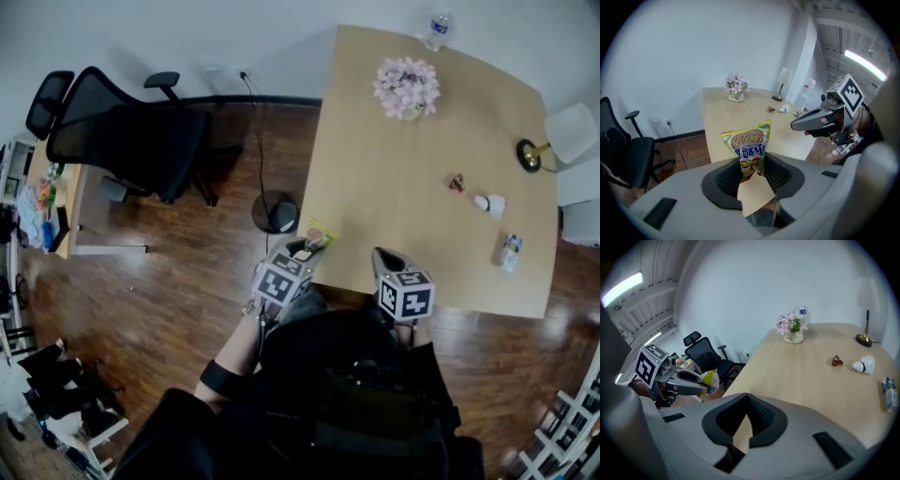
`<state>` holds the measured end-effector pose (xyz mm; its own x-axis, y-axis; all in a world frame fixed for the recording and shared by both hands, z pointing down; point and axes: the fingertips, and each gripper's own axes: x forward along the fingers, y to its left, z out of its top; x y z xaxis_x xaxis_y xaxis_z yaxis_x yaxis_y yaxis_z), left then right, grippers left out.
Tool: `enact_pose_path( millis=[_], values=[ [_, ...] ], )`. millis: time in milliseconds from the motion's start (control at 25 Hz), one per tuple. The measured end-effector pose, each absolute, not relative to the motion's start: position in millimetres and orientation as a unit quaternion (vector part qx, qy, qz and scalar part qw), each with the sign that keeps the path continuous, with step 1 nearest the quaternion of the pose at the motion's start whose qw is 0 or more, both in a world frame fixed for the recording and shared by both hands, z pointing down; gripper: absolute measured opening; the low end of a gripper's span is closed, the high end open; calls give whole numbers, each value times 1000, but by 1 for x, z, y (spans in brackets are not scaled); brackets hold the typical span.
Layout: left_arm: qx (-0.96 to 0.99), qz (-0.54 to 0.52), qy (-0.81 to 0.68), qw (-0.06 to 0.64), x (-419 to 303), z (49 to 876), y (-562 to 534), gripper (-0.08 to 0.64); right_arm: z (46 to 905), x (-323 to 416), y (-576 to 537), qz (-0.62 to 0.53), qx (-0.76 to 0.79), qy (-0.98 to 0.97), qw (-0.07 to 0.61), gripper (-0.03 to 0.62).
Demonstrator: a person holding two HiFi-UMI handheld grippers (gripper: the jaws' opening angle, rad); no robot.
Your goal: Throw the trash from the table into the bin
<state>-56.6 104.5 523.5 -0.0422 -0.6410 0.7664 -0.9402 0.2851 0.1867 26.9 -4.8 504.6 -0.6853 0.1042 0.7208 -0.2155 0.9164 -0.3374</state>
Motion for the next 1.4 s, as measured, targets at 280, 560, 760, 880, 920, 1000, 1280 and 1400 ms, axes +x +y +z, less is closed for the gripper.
enact_pose_path(
  millis=[280,560,760,880,920,1000,1280,1400],
  values=[
    [521,160,-724,423,-88,545,164,144,522,-22,56,169,-45,-887,427,9],
    [457,129,-751,460,-130,574,242,143,541,-80,128,136,-120,-871,457,8],
    [433,117,-751,485,-153,610,280,144,561,-116,170,126,-154,-860,469,8],
    [426,112,-747,498,-170,634,290,144,574,-136,184,136,-153,-855,477,8],
    [424,110,-746,501,-175,643,292,144,579,-143,188,140,-152,-853,479,9],
    [420,110,-743,509,-187,666,295,144,588,-156,196,148,-151,-851,480,9],
    [400,111,-727,547,-234,779,294,143,627,-184,214,174,-146,-841,491,9],
    [399,105,-723,554,-253,814,283,143,645,-199,214,183,-138,-839,494,9]
  ],
)
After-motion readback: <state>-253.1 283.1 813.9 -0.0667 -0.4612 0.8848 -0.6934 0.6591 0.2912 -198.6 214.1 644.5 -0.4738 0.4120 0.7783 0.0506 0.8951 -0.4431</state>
